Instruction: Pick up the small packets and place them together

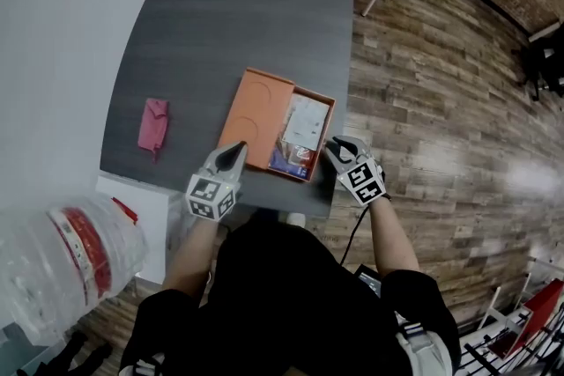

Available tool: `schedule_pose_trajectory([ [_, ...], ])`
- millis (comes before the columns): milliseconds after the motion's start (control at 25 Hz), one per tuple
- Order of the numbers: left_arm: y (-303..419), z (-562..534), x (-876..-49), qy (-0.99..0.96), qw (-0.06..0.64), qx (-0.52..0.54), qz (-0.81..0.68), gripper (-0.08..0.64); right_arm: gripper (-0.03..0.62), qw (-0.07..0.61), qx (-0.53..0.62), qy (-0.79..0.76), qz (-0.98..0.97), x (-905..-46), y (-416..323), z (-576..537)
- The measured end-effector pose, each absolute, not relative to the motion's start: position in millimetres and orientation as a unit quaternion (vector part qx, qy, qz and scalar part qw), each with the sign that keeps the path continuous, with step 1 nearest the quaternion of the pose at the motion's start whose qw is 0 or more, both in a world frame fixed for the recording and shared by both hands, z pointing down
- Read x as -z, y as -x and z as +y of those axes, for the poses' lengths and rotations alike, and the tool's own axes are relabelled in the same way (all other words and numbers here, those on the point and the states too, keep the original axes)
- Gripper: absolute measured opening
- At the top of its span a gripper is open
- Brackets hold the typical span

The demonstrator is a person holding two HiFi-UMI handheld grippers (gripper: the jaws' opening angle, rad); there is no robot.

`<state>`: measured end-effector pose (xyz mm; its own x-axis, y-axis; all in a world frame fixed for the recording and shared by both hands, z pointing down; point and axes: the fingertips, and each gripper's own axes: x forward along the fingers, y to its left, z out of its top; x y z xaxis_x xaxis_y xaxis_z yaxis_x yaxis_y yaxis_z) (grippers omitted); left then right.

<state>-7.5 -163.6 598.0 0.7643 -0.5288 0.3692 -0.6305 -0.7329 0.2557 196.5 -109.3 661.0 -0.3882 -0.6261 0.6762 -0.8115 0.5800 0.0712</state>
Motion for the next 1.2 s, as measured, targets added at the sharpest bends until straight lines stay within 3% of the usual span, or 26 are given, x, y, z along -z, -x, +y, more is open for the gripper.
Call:
schedule_pose_trajectory([
  [200, 6, -168, -595, -0.916, 0.199, -0.126, -0.324, -0.002, 0.103, 0.305, -0.130, -0.475, -0.815, -632, -211, -104],
  [360, 5, -176, -566, -0.911, 0.229, -0.057, -0.339, -0.002, 0.098, 0.241, -0.143, -0.510, -0.813, -604, -217, -105],
  [520, 4, -186, -538, -0.911, 0.221, -0.012, -0.347, -0.002, 0.100, 0.220, -0.135, -0.516, -0.817, -586, -217, -114],
  [960, 2, -218, -504, -0.922, 0.200, 0.029, -0.331, -0.002, 0.101, 0.272, -0.090, -0.474, -0.832, -569, -189, -161],
  [1200, 10, -214, -509, -0.926, 0.182, 0.012, -0.330, -0.002, 0.129, 0.343, -0.114, -0.421, -0.832, -604, -163, -174],
])
